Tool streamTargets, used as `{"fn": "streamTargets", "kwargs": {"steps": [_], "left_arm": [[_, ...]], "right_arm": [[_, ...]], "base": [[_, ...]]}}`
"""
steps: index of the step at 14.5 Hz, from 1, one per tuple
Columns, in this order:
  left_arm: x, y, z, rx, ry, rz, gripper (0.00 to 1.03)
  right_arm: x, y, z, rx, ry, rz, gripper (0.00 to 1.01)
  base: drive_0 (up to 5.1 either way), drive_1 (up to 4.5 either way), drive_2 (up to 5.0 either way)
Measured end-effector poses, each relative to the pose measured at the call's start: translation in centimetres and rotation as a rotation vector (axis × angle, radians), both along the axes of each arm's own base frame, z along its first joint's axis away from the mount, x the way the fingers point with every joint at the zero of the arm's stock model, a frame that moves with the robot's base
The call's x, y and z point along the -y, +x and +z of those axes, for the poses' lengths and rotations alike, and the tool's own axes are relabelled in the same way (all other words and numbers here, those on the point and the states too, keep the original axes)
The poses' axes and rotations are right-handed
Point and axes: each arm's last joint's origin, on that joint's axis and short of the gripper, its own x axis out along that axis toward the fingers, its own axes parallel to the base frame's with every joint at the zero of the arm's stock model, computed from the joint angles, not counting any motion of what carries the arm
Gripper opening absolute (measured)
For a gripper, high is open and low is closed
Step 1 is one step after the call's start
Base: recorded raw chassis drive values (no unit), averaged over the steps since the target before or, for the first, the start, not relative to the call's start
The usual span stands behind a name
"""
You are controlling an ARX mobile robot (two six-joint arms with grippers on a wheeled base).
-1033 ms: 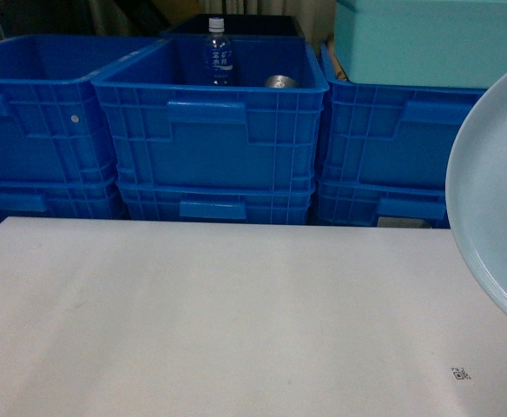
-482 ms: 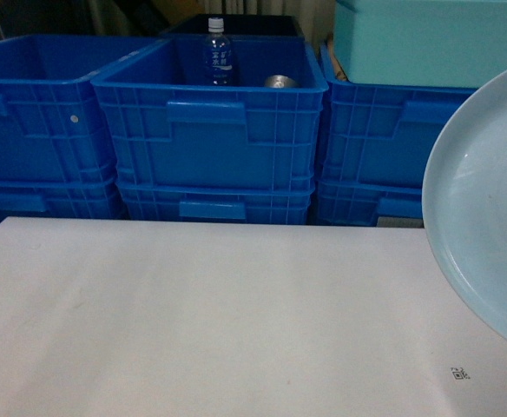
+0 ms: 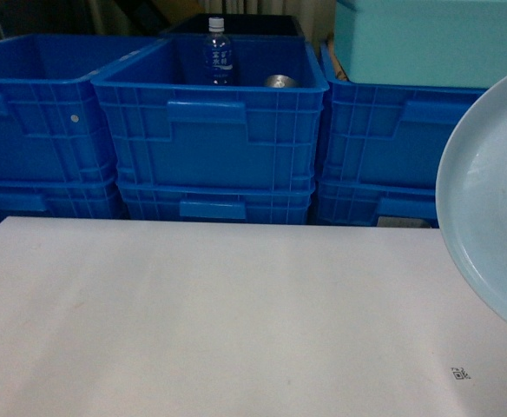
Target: Place blue tray on left shelf second layer neatly
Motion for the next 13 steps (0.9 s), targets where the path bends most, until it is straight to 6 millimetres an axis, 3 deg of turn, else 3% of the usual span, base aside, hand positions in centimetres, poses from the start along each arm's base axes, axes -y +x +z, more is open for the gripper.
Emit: {"fn": "streamTargets", "kwargs": {"steps": [13], "left_arm": [[0.0, 0.0, 0.0, 0.0, 0.0, 0.0, 0.98]], "right_arm": [[0.06, -0.43, 0.29, 0.039, 0.008, -0.006, 0.02]], "base": [[0.0, 0.0, 0.0]]}}
